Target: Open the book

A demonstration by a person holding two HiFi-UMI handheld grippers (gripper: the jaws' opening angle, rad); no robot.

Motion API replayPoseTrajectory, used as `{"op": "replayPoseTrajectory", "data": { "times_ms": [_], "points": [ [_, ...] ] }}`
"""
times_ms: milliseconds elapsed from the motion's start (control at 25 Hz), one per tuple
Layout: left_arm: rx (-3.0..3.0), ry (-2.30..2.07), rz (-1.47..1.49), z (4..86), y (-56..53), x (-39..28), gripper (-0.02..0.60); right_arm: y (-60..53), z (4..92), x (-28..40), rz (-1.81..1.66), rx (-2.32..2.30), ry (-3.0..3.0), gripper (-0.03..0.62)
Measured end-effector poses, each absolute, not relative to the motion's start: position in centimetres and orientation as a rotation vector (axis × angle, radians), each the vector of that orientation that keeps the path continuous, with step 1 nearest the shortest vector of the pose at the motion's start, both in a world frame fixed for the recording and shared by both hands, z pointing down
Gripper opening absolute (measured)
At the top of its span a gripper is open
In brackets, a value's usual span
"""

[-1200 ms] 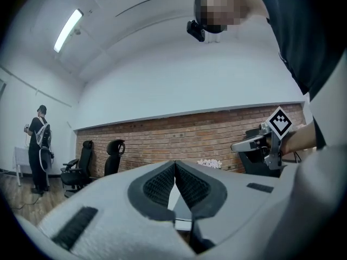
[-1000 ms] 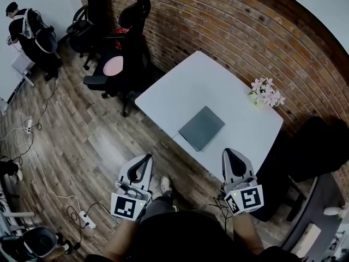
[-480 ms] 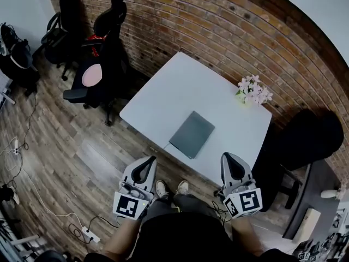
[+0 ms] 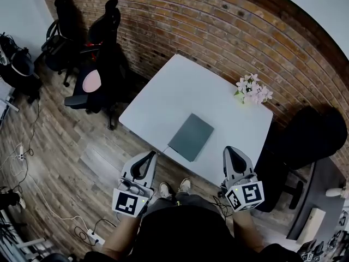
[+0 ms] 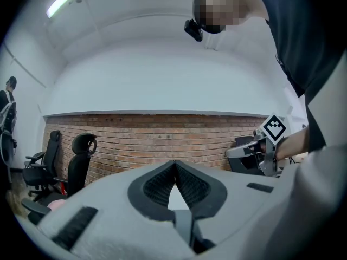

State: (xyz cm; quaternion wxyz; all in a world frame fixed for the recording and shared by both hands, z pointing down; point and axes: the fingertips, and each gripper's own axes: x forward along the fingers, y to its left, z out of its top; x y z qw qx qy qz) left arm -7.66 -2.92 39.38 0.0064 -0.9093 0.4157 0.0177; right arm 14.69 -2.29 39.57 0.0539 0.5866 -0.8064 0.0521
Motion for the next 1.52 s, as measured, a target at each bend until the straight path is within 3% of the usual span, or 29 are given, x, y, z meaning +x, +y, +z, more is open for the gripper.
{"op": "replayPoseTrajectory", "data": {
  "times_ms": [960,1520],
  "points": [
    [-2.784,1.403,-0.039,39.5,-4.3,-7.1,0.023,-7.0,46.6,15.8,0.439,1.689,-2.48,0.017],
    [-2.785,1.465,-0.107,40.8,-4.8,-7.9,0.023,-9.9,56.6,16.6,0.762,1.671,-2.337,0.105]
  ]
}}
